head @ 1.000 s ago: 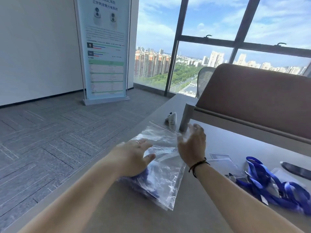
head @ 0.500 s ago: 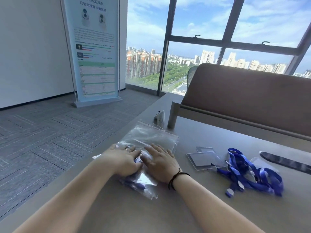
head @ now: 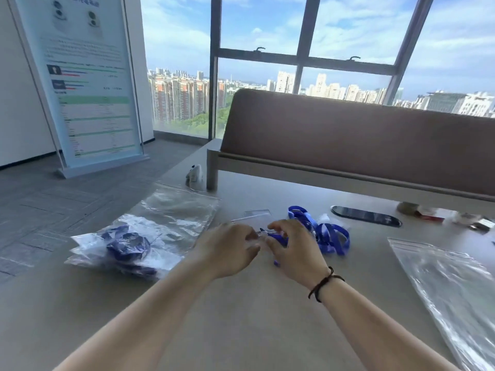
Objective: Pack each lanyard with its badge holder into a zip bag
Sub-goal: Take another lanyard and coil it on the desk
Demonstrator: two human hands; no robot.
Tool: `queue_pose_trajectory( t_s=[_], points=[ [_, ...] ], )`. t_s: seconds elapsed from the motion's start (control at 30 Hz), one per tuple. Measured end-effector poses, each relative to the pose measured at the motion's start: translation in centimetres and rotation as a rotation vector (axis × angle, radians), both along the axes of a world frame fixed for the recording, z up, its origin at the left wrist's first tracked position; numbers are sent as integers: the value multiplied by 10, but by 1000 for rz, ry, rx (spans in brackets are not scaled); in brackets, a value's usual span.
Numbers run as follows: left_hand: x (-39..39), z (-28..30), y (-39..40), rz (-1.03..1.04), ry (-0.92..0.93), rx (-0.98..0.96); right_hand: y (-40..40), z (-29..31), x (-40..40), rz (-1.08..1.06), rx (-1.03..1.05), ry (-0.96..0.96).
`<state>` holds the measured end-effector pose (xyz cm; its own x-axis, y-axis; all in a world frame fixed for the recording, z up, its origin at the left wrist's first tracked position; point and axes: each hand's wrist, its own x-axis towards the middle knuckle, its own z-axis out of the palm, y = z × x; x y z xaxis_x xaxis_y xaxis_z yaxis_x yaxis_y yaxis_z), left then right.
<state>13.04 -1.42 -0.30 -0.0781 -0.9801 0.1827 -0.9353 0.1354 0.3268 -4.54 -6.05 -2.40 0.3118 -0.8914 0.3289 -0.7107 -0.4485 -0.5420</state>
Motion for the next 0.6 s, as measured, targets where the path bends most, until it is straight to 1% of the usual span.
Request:
queue_pose_trajectory(
  t_s=[0.13,0.23,0.33,0.4,0.43,0.53,0.57,0.6],
  points=[
    [-48,-29,-8,-56,-90,41,11,-17,-60,-102,23,76],
    [-67,-49,-16,-25,-94,-55,22,-35,-84,-78,22,143],
    [-73,-58,-22,3,-45,-165,29,-41,-86,7,-1,220],
    [-73,-61,-19,-39,-33,-223,31,-40,-83,52,-14,281],
    [-73,-61,-15,-80,-47,-248,31,-40,-82,56,-15,301],
    [-71,-59,-1,-190,-182,-285,30,-39,-83,35,7,326],
    [-71,-57,5,-204,-196,-291,30,-40,-83,30,13,332],
    [-72,-54,12,-209,-164,-291,29,-40,-83,25,9,334]
  ],
)
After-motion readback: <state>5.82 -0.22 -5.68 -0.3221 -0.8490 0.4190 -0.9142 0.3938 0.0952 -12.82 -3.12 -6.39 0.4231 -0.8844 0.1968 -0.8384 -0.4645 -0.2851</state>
